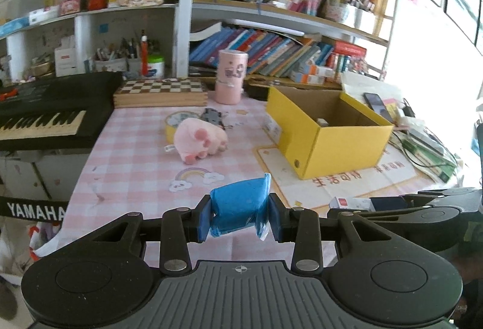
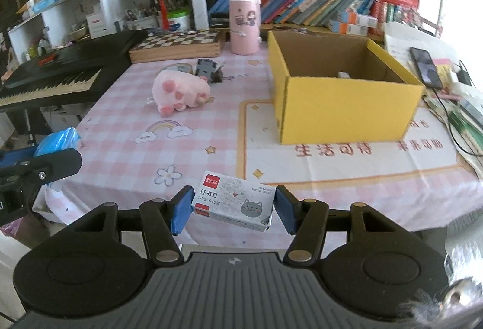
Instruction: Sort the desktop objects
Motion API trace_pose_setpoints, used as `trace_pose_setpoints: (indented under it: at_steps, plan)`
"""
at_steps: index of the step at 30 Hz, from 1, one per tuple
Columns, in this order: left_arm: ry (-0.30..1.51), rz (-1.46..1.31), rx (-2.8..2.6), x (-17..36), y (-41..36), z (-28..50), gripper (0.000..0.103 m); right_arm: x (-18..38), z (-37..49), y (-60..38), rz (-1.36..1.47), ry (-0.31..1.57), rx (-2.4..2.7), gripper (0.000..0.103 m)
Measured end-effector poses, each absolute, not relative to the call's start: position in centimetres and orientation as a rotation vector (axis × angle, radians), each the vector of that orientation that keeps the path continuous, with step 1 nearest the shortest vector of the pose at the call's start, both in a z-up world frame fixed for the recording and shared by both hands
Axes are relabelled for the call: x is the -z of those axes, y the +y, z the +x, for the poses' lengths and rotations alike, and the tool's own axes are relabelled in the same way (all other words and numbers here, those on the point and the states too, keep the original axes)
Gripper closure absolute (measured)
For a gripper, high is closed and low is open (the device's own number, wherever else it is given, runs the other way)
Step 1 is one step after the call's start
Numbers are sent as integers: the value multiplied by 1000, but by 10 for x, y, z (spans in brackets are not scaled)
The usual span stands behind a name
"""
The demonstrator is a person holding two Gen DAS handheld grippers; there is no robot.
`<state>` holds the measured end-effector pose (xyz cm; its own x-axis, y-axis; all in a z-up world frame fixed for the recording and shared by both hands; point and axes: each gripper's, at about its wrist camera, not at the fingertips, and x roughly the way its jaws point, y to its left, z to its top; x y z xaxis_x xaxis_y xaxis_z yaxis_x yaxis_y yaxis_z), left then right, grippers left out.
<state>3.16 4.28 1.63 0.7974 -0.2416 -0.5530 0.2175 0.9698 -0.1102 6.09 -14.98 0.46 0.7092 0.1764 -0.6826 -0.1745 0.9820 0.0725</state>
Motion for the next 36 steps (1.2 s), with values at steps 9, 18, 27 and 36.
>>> trace_pose_setpoints:
  at_steps: [9, 18, 27, 36]
  plan:
    - [628, -10, 327, -12, 20, 36, 67, 0, 49, -175, 42, 784, -124, 47]
    - [644, 11, 398, -8, -18, 52, 67, 5, 52, -211, 67, 803, -59, 47]
    - [647, 26, 431, -8, -53, 69, 67, 7, 68, -250, 97, 824, -24, 47]
    - [664, 31, 450, -5, -88, 85, 67, 10, 87, -282, 104, 842, -19, 47]
